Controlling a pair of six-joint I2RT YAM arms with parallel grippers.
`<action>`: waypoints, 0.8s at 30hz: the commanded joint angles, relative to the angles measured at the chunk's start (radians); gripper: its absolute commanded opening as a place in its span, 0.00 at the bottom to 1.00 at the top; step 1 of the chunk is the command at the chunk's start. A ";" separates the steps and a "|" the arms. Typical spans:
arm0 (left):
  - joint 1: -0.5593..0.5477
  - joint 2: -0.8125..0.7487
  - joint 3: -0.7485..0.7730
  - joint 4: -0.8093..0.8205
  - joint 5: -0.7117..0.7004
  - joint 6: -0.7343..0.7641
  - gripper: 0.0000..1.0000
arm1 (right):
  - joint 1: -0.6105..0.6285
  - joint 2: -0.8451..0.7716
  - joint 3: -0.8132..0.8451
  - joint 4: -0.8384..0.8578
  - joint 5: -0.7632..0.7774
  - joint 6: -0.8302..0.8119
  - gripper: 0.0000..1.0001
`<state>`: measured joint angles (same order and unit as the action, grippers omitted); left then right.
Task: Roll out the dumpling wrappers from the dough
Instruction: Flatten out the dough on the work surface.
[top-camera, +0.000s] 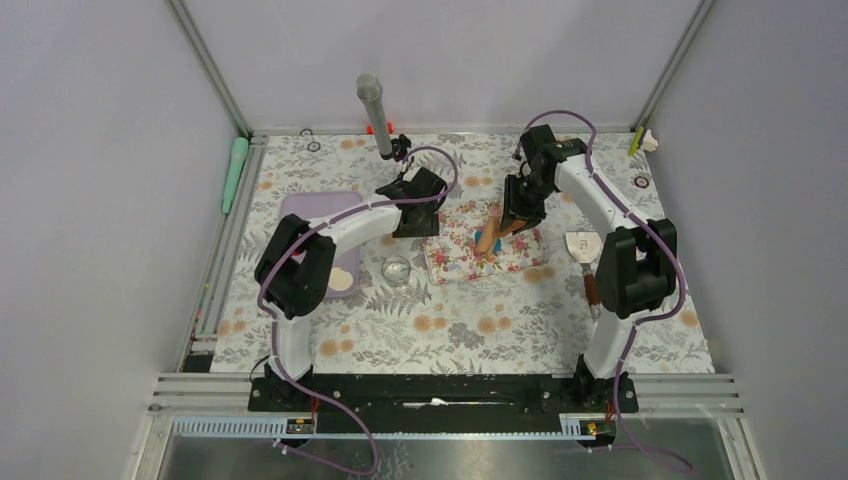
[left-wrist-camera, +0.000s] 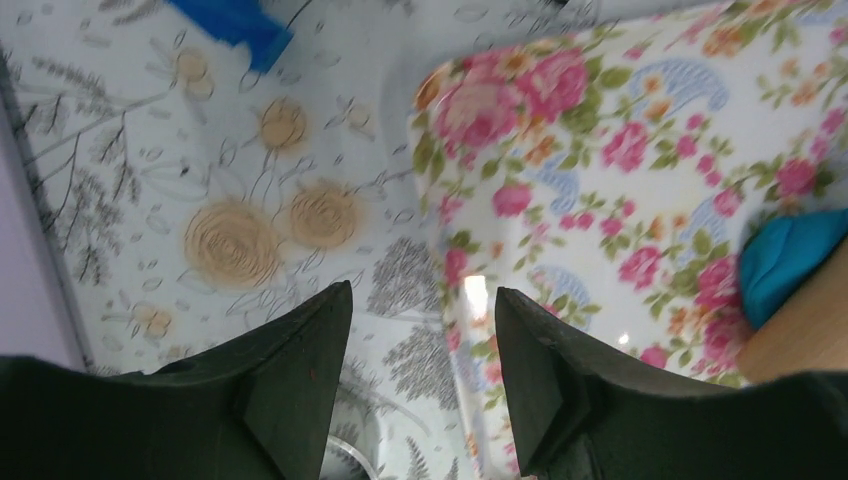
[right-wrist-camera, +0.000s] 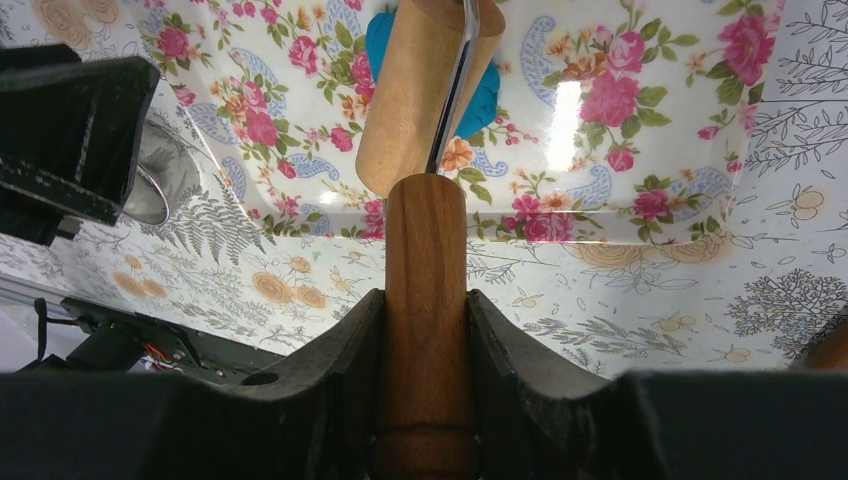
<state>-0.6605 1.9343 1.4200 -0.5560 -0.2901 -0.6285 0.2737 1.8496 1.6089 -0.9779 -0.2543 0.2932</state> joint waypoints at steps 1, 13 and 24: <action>-0.013 0.062 0.125 0.028 -0.030 0.016 0.60 | -0.002 -0.076 0.019 0.010 -0.029 0.004 0.00; -0.036 0.117 0.070 0.044 -0.027 -0.054 0.53 | -0.006 -0.123 -0.005 0.030 -0.058 0.013 0.00; -0.054 0.114 0.012 0.070 0.064 -0.011 0.00 | -0.049 -0.178 0.044 -0.038 -0.058 -0.023 0.00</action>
<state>-0.7025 2.0663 1.4719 -0.4911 -0.2878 -0.6849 0.2462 1.7393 1.5932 -0.9710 -0.3084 0.3023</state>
